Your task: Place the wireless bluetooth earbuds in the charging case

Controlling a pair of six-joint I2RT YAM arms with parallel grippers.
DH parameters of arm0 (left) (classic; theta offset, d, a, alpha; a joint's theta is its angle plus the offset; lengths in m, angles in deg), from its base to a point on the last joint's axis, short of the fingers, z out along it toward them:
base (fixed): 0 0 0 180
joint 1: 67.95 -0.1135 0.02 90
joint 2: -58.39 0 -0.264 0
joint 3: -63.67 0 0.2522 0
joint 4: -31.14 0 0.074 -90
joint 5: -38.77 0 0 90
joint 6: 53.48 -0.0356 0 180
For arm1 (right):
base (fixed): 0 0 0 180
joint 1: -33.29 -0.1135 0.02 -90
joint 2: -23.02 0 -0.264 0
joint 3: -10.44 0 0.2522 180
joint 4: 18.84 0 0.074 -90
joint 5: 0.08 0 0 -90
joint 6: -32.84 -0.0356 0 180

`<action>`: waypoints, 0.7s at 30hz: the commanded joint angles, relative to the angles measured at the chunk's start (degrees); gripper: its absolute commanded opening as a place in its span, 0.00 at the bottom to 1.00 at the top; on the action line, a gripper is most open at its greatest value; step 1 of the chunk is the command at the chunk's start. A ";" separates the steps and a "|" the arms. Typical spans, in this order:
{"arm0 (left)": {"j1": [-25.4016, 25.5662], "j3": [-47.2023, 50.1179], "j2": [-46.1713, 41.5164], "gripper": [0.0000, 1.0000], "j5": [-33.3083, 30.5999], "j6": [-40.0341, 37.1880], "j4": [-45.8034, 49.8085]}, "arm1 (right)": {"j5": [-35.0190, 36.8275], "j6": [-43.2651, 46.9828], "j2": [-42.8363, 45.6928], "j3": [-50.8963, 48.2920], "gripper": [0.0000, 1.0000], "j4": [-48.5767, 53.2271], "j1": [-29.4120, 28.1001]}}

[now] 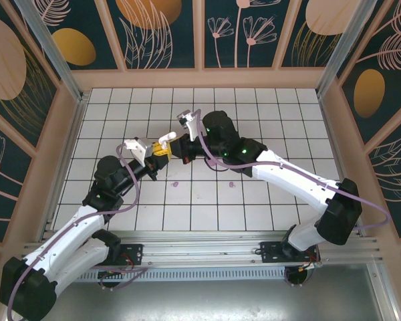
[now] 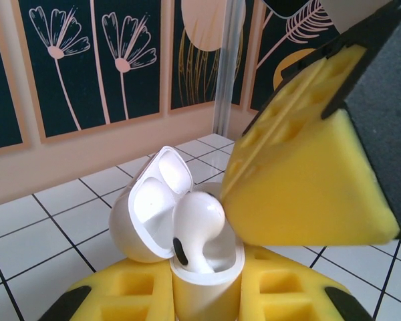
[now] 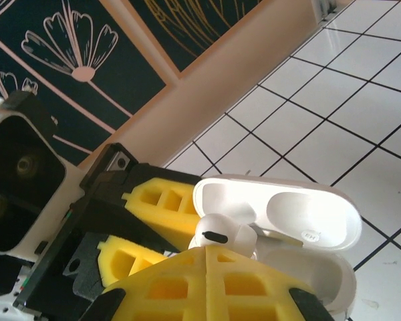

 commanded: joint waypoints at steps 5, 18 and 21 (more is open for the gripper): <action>0.13 -0.92 -0.90 0.00 1.36 -1.54 -3.07 | -1.17 3.42 1.22 -0.47 0.00 3.50 0.57; 0.09 -0.57 -1.78 0.00 1.11 -2.24 -2.36 | -8.72 2.67 3.00 -2.35 0.00 3.56 3.09; 0.12 -0.53 -2.04 0.00 1.11 -2.66 -2.30 | -8.72 3.30 3.97 -2.56 0.00 4.56 3.30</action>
